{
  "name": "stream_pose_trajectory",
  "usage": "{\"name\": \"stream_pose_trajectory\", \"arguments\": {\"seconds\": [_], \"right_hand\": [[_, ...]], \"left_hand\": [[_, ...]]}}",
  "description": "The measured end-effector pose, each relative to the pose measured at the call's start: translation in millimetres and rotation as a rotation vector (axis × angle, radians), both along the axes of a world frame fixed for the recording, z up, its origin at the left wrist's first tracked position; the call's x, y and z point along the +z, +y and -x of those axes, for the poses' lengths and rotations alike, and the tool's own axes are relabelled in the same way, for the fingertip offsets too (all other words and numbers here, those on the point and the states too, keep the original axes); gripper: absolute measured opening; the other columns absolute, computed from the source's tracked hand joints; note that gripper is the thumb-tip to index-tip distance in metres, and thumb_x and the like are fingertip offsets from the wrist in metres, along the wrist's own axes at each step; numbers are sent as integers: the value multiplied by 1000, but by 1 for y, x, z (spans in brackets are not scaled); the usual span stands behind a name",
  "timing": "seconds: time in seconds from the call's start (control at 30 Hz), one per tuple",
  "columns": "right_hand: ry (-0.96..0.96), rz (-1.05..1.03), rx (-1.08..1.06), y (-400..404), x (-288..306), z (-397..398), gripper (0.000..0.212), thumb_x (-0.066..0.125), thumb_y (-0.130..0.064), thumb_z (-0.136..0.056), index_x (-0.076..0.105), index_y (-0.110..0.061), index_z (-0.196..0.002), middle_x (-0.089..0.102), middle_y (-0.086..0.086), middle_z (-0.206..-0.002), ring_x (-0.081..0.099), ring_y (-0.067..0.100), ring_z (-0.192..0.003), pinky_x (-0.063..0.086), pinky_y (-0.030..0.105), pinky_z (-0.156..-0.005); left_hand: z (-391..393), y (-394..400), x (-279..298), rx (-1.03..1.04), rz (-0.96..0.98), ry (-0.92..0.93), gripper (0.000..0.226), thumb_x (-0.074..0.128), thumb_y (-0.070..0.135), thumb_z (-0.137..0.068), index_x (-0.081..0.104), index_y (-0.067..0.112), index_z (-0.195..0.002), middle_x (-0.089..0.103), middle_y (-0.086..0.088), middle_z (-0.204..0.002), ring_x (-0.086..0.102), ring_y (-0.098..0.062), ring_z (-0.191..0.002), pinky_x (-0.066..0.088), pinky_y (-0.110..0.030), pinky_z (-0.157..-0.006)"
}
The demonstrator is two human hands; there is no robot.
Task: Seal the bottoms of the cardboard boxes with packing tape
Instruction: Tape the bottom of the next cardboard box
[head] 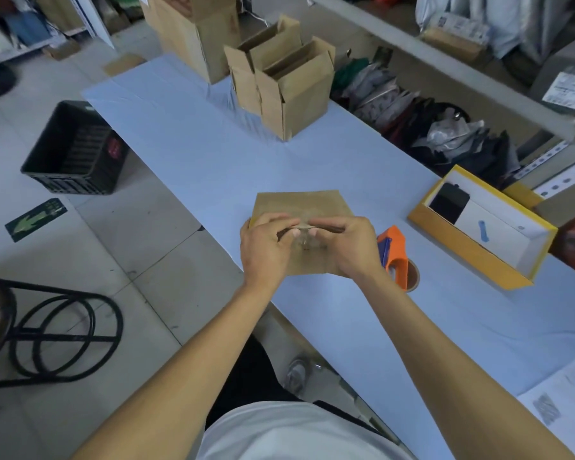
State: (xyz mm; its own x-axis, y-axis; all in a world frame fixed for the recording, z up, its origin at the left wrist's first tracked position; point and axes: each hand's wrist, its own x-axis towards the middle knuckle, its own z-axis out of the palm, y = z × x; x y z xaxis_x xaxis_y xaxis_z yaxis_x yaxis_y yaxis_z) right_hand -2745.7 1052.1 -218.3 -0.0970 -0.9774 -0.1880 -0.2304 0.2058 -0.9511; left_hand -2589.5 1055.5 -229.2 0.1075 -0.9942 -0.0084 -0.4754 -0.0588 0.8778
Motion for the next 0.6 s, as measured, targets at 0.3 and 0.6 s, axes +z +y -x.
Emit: {"name": "stream_pose_trajectory", "arguments": {"seconds": [0.3, 0.6], "right_hand": [[117, -34, 30, 5, 8, 4, 17, 80, -19, -79, 78, -30, -92, 73, -18, -89, 66, -8, -88, 48, 6, -72], [85, -84, 39, 14, 21, 21, 24, 78, -17, -83, 77, -17, -106, 75, -5, -101, 68, 7, -98, 51, 19, -87]], "left_hand": [[2, 12, 5, 7, 10, -74, 22, 64, 17, -91, 74, 26, -108, 65, 12, -120, 52, -19, -123, 41, -38, -104], [-14, 16, 14, 36, 25, -22, 16, 71, 20, -84, 78, 29, -95, 68, 25, -93, 63, 2, -95, 47, -24, -90]]}}
